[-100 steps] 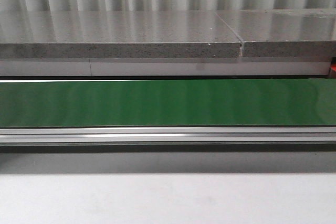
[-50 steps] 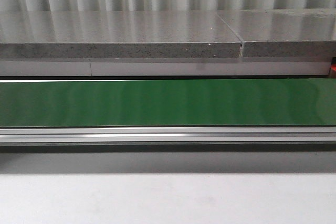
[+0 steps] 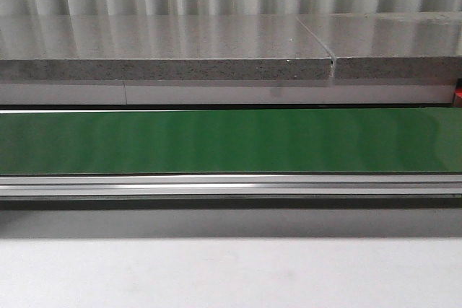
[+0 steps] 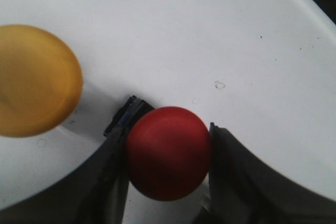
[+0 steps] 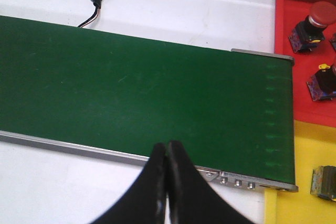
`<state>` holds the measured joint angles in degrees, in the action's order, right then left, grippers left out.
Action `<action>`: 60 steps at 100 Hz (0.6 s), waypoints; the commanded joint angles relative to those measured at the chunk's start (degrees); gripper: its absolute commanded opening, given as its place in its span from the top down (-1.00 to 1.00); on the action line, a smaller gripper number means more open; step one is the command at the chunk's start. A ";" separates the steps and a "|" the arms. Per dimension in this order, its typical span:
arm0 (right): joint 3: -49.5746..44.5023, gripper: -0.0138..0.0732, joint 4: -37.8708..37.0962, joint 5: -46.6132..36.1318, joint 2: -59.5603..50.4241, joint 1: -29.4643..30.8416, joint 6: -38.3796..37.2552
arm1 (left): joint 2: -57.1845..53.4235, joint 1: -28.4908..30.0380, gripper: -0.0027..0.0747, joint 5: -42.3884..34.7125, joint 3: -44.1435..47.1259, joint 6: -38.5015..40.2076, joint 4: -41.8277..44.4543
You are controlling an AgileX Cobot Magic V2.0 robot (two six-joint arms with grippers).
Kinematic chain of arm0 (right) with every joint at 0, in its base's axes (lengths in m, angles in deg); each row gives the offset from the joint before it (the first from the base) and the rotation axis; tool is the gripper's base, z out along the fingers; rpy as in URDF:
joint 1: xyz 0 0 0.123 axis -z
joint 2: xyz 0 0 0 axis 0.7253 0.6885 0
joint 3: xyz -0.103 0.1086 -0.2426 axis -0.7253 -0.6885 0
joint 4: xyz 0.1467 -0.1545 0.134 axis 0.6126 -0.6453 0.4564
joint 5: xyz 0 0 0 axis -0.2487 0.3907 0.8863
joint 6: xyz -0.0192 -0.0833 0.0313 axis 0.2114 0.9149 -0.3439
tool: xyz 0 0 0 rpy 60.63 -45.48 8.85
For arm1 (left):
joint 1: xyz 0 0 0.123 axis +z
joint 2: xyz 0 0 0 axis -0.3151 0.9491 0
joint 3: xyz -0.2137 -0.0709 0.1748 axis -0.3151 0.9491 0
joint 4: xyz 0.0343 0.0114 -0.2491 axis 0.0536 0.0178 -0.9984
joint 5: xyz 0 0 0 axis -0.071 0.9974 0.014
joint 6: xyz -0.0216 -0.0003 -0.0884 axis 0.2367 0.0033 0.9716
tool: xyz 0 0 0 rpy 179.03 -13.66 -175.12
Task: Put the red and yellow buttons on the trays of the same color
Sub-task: 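Grasp the red button with the left gripper and lift it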
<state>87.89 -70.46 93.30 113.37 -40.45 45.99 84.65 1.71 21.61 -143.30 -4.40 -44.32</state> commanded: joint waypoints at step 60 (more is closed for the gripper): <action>1.44 0.84 0.30 -2.97 -0.37 -0.08 0.51 | -13.15 -0.65 0.91 14.93 -12.27 -4.86 3.46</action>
<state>87.89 -70.46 93.30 113.37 -40.45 45.99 76.78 1.68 35.39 -153.54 -8.01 -40.60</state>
